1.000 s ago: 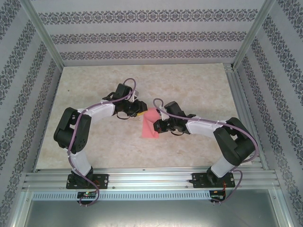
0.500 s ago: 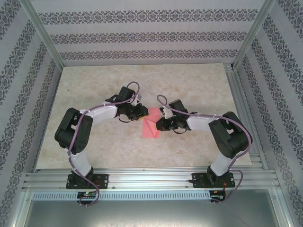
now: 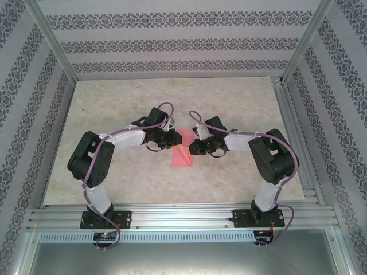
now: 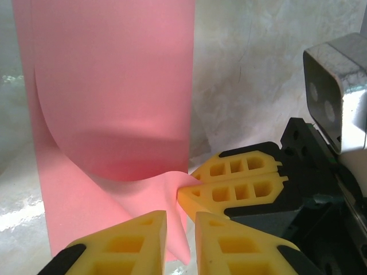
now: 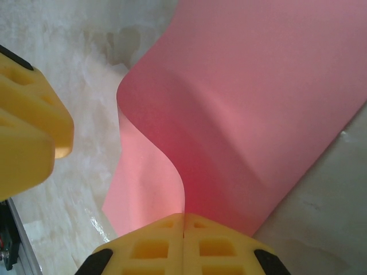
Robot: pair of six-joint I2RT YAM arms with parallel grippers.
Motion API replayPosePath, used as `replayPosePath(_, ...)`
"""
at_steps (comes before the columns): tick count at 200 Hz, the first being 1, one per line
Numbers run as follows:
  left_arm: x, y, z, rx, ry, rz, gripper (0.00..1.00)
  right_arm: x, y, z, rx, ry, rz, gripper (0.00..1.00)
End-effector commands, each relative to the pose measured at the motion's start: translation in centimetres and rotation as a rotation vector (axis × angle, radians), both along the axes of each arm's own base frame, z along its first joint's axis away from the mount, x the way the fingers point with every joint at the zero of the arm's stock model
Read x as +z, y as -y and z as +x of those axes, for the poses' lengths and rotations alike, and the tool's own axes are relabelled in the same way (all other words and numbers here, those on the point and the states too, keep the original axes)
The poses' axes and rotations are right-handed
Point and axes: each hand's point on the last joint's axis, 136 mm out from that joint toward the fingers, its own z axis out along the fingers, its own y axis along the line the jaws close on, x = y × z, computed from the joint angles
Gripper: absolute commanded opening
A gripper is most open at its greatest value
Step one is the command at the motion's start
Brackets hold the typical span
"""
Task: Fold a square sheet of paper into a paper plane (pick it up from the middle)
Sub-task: Fold the triangle a second time at the center of the table.
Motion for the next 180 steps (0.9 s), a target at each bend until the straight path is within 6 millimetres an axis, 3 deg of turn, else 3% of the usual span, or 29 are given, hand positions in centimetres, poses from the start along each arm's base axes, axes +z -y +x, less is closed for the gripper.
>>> replayPosePath(1, -0.2, 0.4, -1.3, -0.045, 0.007, 0.012, 0.22, 0.5, -0.2, 0.5, 0.049, 0.021, 0.021, 0.05)
replayPosePath(111, -1.3, 2.7, -2.8, -0.08, -0.01, 0.007, 0.22, 0.0, 0.2, 1.2, 0.079, 0.021, -0.001, 0.06)
replayPosePath(180, -2.0, 2.9, -3.3, -0.077, -0.016, 0.025, 0.22, -0.3, 0.6, 1.6, 0.081, 0.024, -0.029, 0.06)
